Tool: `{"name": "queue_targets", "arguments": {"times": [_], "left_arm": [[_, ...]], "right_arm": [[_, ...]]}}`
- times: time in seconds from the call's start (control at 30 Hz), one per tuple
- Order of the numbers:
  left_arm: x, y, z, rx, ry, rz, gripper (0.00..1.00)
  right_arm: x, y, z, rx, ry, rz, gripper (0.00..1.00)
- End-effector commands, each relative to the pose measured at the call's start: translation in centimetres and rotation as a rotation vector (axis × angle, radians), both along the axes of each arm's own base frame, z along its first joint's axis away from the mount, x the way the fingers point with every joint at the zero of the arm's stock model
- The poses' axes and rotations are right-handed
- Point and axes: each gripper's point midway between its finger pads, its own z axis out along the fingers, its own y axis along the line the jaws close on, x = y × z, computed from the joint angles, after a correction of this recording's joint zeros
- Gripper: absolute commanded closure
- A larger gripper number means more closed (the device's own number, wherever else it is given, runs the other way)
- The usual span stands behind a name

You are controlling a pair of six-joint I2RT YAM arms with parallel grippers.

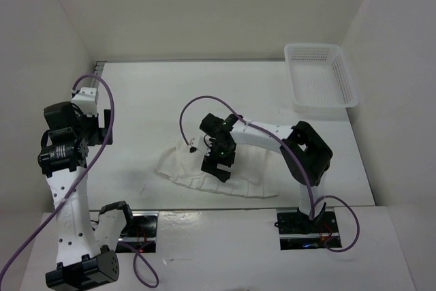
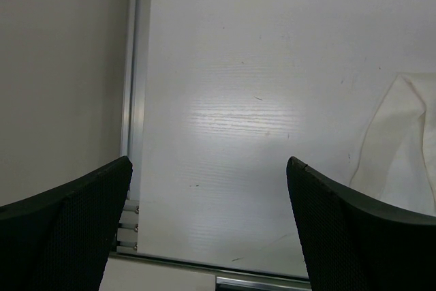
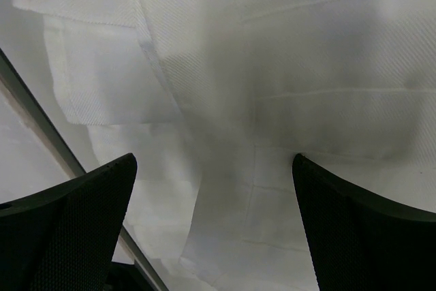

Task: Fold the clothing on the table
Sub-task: Fold the skirt

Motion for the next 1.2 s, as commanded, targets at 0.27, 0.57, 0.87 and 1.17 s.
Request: {"name": "queue_targets", "arguments": {"times": [0.27, 0.57, 0.87, 1.17], "left_arm": [[0.3, 0.5, 2.0, 0.026, -0.066, 0.021, 0.00], [0.3, 0.9, 2.2, 0.037, -0.063, 0.039, 0.00], [0.6, 1.4, 1.9, 0.045, -0.049, 0.055, 0.00], [1.0, 1.9, 2.0, 0.068, -0.040, 0.060, 0.00]], "right_arm": [[2.9, -0.5, -2.1, -0.068, -0.134, -0.037, 0.01], [8.3, -2.6, -2.3, -0.223, -0.426, 0.014, 0.01], [12.1, -1.1, -1.5, -0.249, -0.564, 0.094, 0.01], [14.9, 3.0, -1.5, -0.179, -0.595, 0.089, 0.01]]}}
